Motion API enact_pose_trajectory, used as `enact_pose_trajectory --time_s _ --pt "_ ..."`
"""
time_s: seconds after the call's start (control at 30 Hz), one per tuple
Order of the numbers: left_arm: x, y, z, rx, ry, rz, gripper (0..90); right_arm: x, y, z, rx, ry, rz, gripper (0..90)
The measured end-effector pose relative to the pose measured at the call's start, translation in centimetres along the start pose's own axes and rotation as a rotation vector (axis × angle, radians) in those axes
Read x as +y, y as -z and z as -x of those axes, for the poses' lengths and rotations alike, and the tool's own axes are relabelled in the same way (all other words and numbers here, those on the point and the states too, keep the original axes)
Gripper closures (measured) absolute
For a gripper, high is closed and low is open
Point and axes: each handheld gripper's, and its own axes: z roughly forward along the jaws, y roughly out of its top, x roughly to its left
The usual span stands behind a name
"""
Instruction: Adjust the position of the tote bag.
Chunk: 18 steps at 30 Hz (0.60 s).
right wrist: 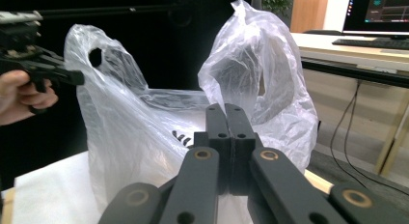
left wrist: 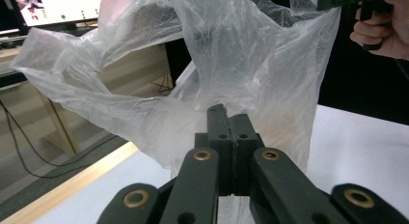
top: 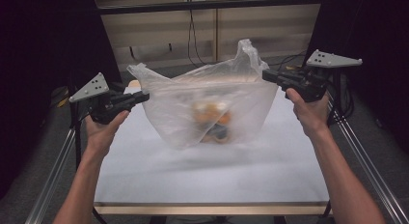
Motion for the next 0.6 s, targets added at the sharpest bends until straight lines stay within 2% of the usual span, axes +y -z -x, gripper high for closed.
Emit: enact_pose_trajectory --time_s 0.17,0.27,0.37,0.47,0.6 --pt "-0.6 -0.2 0.1 -0.013 0.021 0.021 90.0 -0.5 0.1 -0.1 -0.001 -0.005 -0.003 90.0" --pt "-1.1 -0.4 0.1 -0.012 0.041 0.032 90.0 -1.3 -0.2 0.3 0.01 -0.025 0.002 90.0" --pt "-1.5 -0.5 0.0 -0.018 0.038 0.017 90.0 -1.7 -0.4 0.4 0.008 -0.031 -0.001 90.0" --pt "-1.9 -0.8 0.2 -0.025 0.038 0.008 90.0 -2.4 -0.9 0.2 0.014 -0.027 -0.028 90.0" --pt "-2.7 -1.0 0.3 -0.03 0.044 -0.006 90.0 -3.0 -1.0 0.2 0.016 -0.031 -0.022 90.0"
